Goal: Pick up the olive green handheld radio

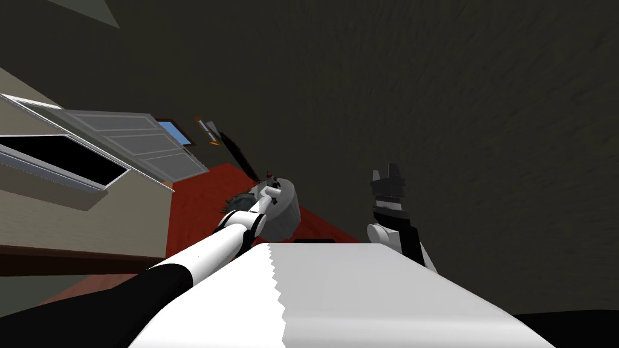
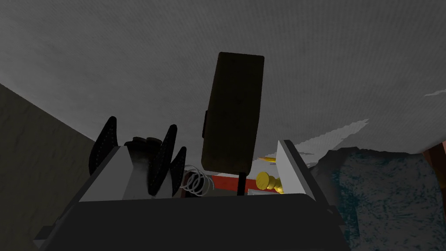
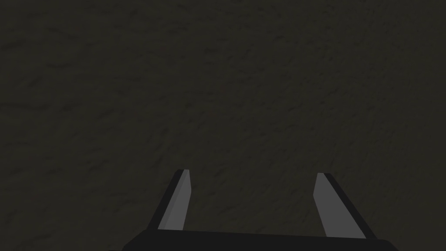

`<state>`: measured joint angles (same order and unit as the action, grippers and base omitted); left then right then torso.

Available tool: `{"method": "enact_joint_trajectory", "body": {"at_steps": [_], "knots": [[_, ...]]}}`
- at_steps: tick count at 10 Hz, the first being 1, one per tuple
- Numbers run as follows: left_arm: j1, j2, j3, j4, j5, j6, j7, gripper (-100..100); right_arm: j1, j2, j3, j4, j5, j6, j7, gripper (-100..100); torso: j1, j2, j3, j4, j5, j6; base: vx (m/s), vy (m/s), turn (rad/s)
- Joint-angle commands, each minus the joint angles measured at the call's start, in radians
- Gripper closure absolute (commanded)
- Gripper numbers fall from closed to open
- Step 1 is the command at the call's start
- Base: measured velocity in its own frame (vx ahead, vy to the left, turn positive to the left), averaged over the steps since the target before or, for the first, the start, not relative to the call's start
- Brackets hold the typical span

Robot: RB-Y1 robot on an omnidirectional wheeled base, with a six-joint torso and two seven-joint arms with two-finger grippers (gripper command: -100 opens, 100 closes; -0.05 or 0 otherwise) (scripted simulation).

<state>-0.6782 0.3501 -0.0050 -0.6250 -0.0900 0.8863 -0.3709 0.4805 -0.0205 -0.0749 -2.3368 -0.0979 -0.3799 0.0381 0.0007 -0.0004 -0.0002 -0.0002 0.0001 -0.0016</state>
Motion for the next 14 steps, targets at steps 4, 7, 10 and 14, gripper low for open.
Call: {"method": "enact_joint_trajectory", "body": {"at_steps": [4,7,10,14], "knots": [[-0.079,0.028,-0.023,0.1,0.016,0.081,-0.036,-100,0.0,0.0,0.0,0.0,0.0,0.0,0.0,0,0.0,0.0,0.0,0.0,0.0,0.0,0.011,0.005,-0.025],[-0.123,0.045,-0.039,0.151,0.028,0.127,-0.057,-100,0.0,0.0,0.0,0.0,0.0,0.0,0.0,0,0.0,0.0,0.0,0.0,0.0,0.0,0.014,0.007,-0.02],[-0.101,0.052,-0.032,0.161,0.032,0.085,-0.06,-100,0.0,0.0,0.0,0.0,0.0,0.0,0.0,0,0.0,0.0,0.0,0.0,0.0,0.0,0.013,-0.003,-0.012],[-0.077,0.066,-0.027,0.175,0.04,0.047,-0.07,-100,0.0,0.0,0.0,0.0,0.0,0.0,0.0,0,0.0,-0.002,-0.001,-0.001,0.0,0.0,0.037,-0.015,-0.011]]}}
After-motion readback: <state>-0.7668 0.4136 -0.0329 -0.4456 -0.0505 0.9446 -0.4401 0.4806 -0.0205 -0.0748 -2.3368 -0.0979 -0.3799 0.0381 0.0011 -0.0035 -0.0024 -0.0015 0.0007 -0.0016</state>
